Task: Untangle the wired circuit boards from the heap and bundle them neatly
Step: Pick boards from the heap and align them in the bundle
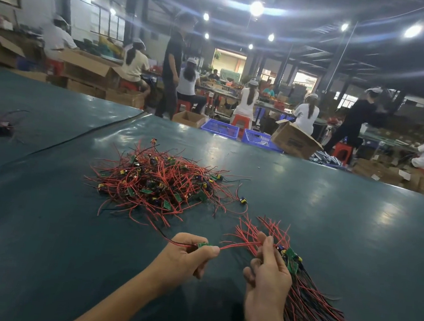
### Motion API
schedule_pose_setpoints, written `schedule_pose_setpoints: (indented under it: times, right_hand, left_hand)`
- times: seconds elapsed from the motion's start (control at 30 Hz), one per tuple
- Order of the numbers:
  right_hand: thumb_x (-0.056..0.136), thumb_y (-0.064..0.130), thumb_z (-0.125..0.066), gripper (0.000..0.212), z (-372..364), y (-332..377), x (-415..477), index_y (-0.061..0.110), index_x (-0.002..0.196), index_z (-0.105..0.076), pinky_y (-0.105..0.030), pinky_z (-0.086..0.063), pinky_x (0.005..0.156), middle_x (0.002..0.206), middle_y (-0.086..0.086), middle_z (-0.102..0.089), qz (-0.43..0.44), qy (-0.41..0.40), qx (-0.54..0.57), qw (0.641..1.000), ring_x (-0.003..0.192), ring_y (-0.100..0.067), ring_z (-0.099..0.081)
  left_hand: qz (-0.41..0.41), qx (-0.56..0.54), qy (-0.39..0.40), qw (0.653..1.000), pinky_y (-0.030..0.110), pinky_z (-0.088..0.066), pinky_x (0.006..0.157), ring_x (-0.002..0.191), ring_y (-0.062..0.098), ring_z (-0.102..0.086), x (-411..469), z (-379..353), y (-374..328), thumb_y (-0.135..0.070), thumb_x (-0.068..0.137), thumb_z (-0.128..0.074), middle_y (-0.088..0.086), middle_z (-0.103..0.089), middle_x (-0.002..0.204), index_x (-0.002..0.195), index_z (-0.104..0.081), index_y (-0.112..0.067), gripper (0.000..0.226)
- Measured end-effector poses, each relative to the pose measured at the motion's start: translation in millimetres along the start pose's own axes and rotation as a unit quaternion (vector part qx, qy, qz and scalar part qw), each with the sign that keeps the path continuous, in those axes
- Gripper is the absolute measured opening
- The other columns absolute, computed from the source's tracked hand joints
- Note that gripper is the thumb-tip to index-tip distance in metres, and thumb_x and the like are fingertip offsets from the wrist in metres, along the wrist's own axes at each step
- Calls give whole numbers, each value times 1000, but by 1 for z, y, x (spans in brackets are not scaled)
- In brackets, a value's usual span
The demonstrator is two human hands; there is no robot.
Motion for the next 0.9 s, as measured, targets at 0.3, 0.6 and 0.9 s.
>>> schedule_pose_setpoints:
  times: [0.3, 0.6, 0.9]
  right_hand:
    - [85, 35, -66, 19, -40, -13, -31, 26, 76, -80, -14, -35, 42, 54, 7, -51, 12, 142, -151, 978, 43, 1, -43]
    - [92, 22, -63, 26, -10, 12, -3, 11, 71, -75, -14, -30, 33, 54, 1, -61, 33, 55, -38, 997, 37, -2, -38]
    - [96, 31, -56, 33, 0, 15, 4, 9, 75, -68, -16, -28, 33, 57, 0, -63, 20, 42, 28, 999, 37, -5, -40]
  left_hand:
    - [15, 28, 36, 999, 21, -40, 56, 49, 11, -48, 1, -6, 8, -31, 85, -59, -2, -54, 50, 56, -56, -12, 35]
    - [0, 12, 44, 999, 26, -44, 58, 49, 17, -51, 2, 2, -4, -37, 77, -62, 3, -52, 47, 48, -53, -13, 38]
    - [10, -105, -81, 991, 24, -43, 55, 51, 18, -49, 4, 46, -11, -30, 82, -57, 7, -51, 52, 52, -55, -19, 33]
Point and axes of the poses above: each hand's wrist, its own x-axis towards the middle knuckle, its own z-axis out of the back of the hand, y = z × x, the point moved 10 cm from there along x, towards the middle knuckle
